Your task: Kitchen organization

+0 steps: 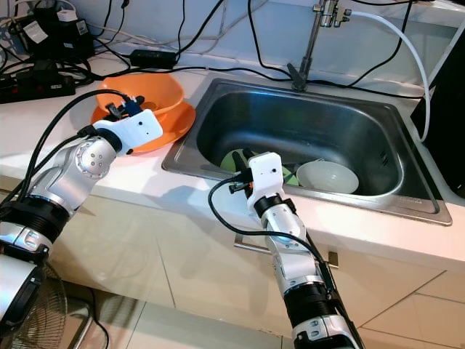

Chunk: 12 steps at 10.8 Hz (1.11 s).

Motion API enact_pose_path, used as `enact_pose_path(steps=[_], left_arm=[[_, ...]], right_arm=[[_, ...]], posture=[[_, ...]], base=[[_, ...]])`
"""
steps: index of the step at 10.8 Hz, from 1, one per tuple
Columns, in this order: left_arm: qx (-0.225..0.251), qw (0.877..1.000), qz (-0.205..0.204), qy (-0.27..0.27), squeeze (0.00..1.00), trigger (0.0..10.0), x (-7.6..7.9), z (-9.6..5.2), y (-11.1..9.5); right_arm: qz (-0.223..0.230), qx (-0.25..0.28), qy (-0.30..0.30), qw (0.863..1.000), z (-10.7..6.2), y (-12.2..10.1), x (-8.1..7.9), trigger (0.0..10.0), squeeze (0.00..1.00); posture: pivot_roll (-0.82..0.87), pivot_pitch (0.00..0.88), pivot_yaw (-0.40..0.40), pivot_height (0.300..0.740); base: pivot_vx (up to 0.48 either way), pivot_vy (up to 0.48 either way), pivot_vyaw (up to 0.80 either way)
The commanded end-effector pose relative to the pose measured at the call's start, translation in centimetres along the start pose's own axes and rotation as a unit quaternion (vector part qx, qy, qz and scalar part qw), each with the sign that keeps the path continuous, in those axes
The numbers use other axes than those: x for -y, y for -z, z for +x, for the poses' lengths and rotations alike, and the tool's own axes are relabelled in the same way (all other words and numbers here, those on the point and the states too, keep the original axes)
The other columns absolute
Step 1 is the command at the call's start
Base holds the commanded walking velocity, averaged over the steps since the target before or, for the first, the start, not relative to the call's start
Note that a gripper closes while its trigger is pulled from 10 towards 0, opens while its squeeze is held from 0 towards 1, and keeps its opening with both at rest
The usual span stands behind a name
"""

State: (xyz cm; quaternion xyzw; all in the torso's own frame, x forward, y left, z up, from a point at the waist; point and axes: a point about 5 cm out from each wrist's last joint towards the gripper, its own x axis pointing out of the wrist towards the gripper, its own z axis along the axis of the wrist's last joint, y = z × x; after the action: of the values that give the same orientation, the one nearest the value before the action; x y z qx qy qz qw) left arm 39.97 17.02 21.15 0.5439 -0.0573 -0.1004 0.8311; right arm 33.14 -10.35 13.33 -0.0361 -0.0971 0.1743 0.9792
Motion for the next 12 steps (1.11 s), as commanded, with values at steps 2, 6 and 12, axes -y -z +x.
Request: enact_pose_path(steps=[2,6,12], left_arm=[[0.000,1.000,0.009,-0.006,0.00,0.0,-0.6,0.3,-0.3],[-0.008,1.000,0.003,-0.004,0.00,0.0,-0.6,0.2,0.1],[0.133,0.986,0.010,-0.098,0.00,0.0,-3.8,-0.2,-4.8]], right_arm=[[-0.006,-0.006,-0.001,1.000,0.0,0.0,0.1,10.0,0.00],[-0.006,-0.008,0.001,1.000,-0.1,0.1,0.1,10.0,0.00],[-0.006,-0.007,0.012,1.000,0.1,0.0,0.4,10.0,0.00]], posture=[[0.16,0.017,0.000,0.740],[0.16,0.021,-0.002,0.740],[0.17,0.027,-0.008,0.740]], base=[[0.000,0.000,0.00],[0.000,0.000,0.00],[0.000,0.000,0.00]])
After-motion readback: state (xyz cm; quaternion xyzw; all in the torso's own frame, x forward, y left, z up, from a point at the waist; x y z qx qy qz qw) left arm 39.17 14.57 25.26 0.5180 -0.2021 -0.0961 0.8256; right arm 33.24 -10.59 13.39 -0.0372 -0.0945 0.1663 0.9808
